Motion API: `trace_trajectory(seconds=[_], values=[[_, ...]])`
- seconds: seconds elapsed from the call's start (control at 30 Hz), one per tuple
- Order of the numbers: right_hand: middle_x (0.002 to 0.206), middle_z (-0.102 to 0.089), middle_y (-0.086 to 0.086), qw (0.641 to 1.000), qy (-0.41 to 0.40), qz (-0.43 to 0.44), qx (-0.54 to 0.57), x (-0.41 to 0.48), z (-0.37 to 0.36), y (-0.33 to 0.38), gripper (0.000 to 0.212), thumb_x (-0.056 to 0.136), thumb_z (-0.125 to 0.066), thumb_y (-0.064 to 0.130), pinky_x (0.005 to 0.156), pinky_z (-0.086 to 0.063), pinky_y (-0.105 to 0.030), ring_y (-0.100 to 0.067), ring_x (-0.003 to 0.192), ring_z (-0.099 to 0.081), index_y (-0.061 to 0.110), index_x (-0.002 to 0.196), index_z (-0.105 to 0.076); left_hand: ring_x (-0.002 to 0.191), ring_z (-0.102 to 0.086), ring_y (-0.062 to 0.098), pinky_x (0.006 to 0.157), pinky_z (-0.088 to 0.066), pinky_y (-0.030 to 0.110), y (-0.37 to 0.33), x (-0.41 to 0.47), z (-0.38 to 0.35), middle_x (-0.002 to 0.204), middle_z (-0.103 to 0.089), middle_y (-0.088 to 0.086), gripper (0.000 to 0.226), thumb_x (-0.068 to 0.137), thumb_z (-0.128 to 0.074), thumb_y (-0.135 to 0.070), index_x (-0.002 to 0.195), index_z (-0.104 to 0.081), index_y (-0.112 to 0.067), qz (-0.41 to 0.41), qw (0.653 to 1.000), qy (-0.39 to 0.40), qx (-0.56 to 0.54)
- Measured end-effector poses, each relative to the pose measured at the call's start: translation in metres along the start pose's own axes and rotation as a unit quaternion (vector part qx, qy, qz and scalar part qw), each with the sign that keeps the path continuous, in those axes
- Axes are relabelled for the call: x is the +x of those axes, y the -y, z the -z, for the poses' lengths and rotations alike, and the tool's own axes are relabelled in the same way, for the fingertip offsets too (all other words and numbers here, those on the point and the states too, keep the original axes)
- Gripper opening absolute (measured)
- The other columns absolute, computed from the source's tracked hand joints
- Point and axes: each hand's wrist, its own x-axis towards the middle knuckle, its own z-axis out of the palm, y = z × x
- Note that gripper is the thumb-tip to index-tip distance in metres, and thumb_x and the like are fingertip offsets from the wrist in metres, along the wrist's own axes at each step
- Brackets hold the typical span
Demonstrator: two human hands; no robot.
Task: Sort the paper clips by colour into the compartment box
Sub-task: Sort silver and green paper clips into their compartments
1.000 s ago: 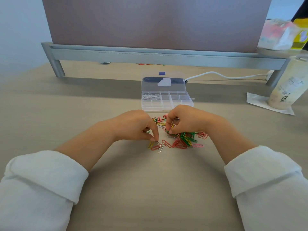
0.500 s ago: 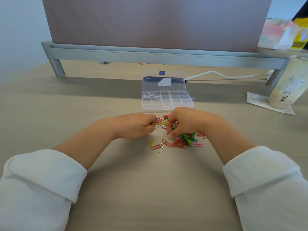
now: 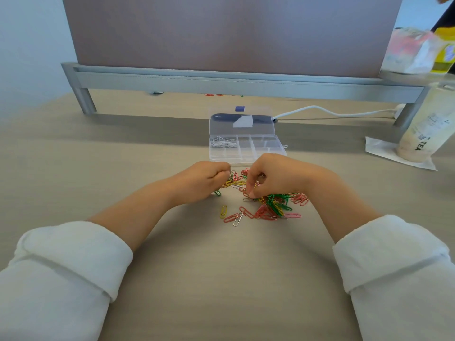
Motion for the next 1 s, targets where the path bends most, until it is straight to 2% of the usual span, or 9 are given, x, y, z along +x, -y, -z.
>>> trace_trajectory(seconds=[0.2,0.3,0.37,0.47,0.53,0.67,0.8,0.9,1.0], values=[[0.067,-0.043,0.013,0.999,0.023,-0.012,-0.033,0.0009,-0.0032,0.0026,0.007,0.075,-0.075,0.025,0.054,-0.029,-0.019,-0.003,0.063,-0.041,0.022,0.077,-0.068,0.053,-0.034,0.008,0.052,-0.031,0.014,-0.0003,0.0017,-0.0013,0.056,-0.037,-0.003,0.040,0.096,-0.041,-0.014,0.056,-0.034,-0.017,-0.002,0.999,-0.035,-0.003],[0.068,-0.043,0.013,0.999,0.013,-0.005,-0.044,0.0004,-0.0038,0.0028,0.005,0.077,-0.071,0.022,0.054,-0.030,-0.019,-0.003,0.063,-0.041,0.022,0.077,-0.066,0.052,-0.045,0.002,0.051,-0.034,0.010,0.0014,0.0012,-0.0017,0.060,-0.051,-0.005,0.027,0.091,-0.048,-0.013,0.067,-0.059,-0.009,0.023,0.999,-0.033,-0.033],[0.066,-0.041,0.012,0.999,0.006,0.006,-0.037,-0.0014,-0.0029,0.0039,0.005,0.078,-0.069,0.018,0.053,-0.030,-0.016,-0.003,0.060,-0.041,0.022,0.079,-0.066,0.060,-0.049,0.002,0.056,-0.036,0.010,0.0029,0.0020,-0.0031,0.077,-0.064,0.003,0.020,0.089,-0.051,-0.012,0.079,-0.067,-0.004,0.035,0.997,-0.034,-0.056],[0.062,-0.040,0.013,1.000,0.011,0.019,-0.017,-0.0023,-0.0014,0.0056,0.009,0.078,-0.070,0.017,0.050,-0.030,-0.012,0.001,0.057,-0.043,0.020,0.086,-0.071,0.060,-0.052,-0.007,0.053,-0.034,0.005,0.0046,0.0024,-0.0036,0.094,-0.066,-0.005,0.036,0.086,-0.051,-0.004,0.052,-0.056,-0.014,0.019,0.996,-0.044,-0.071],[0.065,-0.041,0.015,0.999,0.018,0.018,-0.019,-0.0005,-0.0028,0.0052,0.012,0.077,-0.072,0.020,0.053,-0.029,-0.013,0.000,0.061,-0.042,0.021,0.089,-0.072,0.053,-0.050,-0.011,0.049,-0.032,0.006,0.0038,0.0014,-0.0032,0.091,-0.064,-0.010,0.045,0.084,-0.051,0.000,0.042,-0.045,-0.015,0.007,0.996,-0.043,-0.072],[0.074,-0.046,0.018,0.999,0.031,0.007,-0.019,0.0033,-0.0071,0.0020,0.009,0.078,-0.072,0.022,0.065,-0.036,-0.020,-0.002,0.071,-0.044,0.021,0.087,-0.071,0.050,-0.046,0.003,0.052,-0.037,0.017,0.0025,0.0001,-0.0020,0.073,-0.064,-0.008,0.036,0.081,-0.052,-0.005,0.052,-0.059,-0.025,0.017,0.997,-0.047,-0.056],[0.070,-0.043,0.016,0.999,0.029,0.011,-0.016,0.0027,-0.0067,0.0019,0.008,0.077,-0.073,0.020,0.058,-0.032,-0.017,0.000,0.066,-0.042,0.021,0.084,-0.069,0.049,-0.042,0.009,0.051,-0.036,0.021,0.0036,0.0007,-0.0032,0.059,-0.058,0.006,0.026,0.081,-0.056,-0.008,0.056,-0.062,-0.014,0.044,0.997,-0.053,-0.045],[0.070,-0.045,0.014,0.999,0.023,0.001,-0.031,0.0023,-0.0043,-0.0005,0.013,0.072,-0.077,0.025,0.057,-0.034,-0.018,-0.003,0.067,-0.043,0.019,0.081,-0.070,0.042,-0.031,0.008,0.044,-0.026,0.017,0.0049,0.0007,-0.0047,0.042,-0.038,-0.007,0.037,0.079,-0.056,-0.002,0.046,-0.043,-0.012,0.036,0.997,-0.045,-0.055],[0.069,-0.046,0.013,0.999,0.027,-0.004,-0.039,0.0022,-0.0041,-0.0008,0.013,0.072,-0.078,0.028,0.056,-0.033,-0.019,-0.003,0.066,-0.043,0.020,0.079,-0.070,0.041,-0.026,0.008,0.043,-0.021,0.016,0.0056,0.0027,-0.0067,0.039,-0.026,-0.006,0.046,0.079,-0.054,0.000,0.047,-0.027,-0.018,0.017,0.998,-0.044,-0.050]])
